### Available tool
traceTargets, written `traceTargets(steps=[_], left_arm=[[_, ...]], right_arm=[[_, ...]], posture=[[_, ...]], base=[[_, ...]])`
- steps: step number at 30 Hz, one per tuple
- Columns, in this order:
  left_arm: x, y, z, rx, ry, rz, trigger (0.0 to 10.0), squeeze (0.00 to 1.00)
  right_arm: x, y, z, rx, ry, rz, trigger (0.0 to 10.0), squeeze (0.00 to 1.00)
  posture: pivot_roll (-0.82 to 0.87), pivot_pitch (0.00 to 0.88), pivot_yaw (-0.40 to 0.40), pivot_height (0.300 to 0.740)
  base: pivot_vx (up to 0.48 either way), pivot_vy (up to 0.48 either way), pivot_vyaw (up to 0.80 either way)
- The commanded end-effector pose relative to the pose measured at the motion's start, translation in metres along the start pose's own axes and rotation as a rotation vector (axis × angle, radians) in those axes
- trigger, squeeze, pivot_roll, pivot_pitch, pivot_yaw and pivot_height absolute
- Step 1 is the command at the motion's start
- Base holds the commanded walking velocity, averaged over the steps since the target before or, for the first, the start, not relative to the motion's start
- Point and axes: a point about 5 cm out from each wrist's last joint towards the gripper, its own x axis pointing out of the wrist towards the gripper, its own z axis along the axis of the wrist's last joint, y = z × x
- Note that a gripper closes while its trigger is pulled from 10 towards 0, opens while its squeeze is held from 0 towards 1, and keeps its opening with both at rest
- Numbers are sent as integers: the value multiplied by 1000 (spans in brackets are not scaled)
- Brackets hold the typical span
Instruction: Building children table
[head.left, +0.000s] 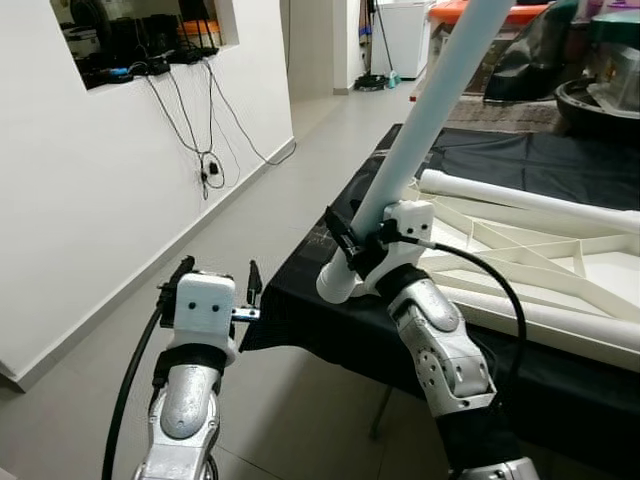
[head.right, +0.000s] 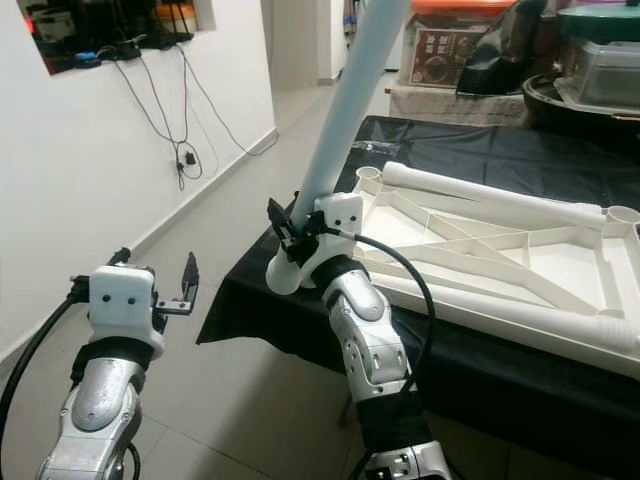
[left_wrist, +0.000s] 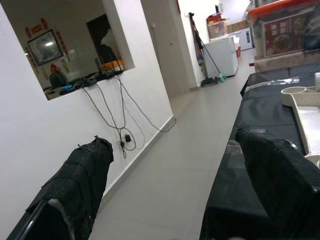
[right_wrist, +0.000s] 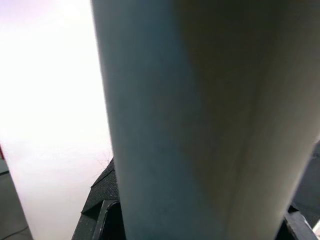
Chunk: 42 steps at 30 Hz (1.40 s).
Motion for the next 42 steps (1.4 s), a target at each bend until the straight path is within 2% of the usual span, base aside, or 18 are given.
traceTargets(steps=[1, 9, 27, 42], left_arm=[[-1, -1, -4, 29, 19, -9, 10000, 0], [-1, -1, -6, 29, 22, -10, 10000, 0], [-1, -3, -6, 37, 19, -23, 10000, 0], [0, -6, -2, 47, 2, -35, 10000, 0]], right_arm=[[3, 3, 2, 3, -19, 10, 10000, 0], [4, 4, 1, 9, -17, 15, 10000, 0], [4, 5, 1, 13, -19, 15, 10000, 0], [4, 6, 1, 18, -21, 8, 10000, 0]], posture=[[-7, 0, 24, 740], [-9, 0, 24, 740], [-9, 0, 23, 740], [-5, 0, 26, 740]], base=[[285, 0, 0], [182, 0, 0], [0, 0, 0], [358, 0, 0]])
